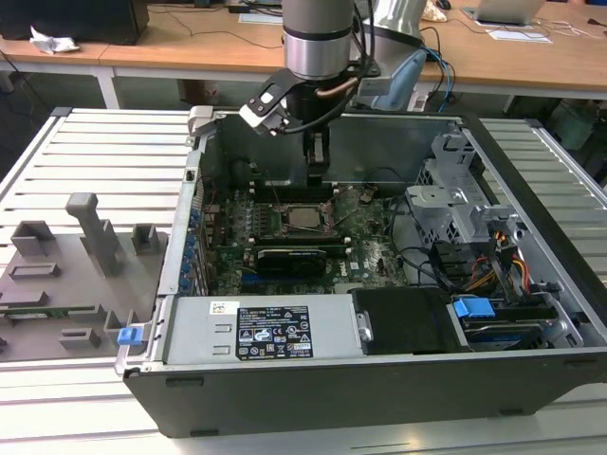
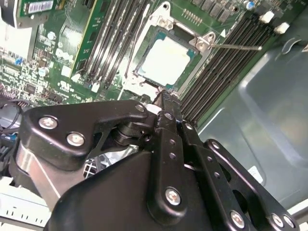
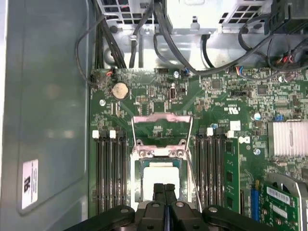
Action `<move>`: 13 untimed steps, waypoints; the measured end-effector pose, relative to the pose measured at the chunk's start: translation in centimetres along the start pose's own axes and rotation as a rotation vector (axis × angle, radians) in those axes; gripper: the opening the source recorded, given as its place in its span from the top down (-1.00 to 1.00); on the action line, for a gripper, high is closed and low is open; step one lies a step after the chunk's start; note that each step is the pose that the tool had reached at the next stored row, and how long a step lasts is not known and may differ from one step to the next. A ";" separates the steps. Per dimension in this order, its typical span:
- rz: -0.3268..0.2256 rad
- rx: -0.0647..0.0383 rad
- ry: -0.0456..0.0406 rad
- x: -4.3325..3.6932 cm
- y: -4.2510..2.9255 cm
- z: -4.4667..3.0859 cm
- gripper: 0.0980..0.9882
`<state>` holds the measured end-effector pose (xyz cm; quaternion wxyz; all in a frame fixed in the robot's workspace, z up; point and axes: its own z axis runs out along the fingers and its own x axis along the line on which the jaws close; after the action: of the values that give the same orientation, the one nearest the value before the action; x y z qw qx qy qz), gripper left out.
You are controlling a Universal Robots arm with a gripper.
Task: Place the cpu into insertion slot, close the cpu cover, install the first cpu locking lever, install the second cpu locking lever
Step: 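Close the cpu cover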
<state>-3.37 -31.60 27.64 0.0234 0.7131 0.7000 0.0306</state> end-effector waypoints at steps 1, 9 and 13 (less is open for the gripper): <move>0.000 0.000 0.0000 0.02 0.35 0.03 0.98; 0.000 0.002 -0.0005 0.24 2.87 0.22 0.98; 0.000 0.002 -0.0007 0.28 3.39 0.26 0.98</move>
<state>0.04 -31.39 27.64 0.0230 0.7131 0.7000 0.0297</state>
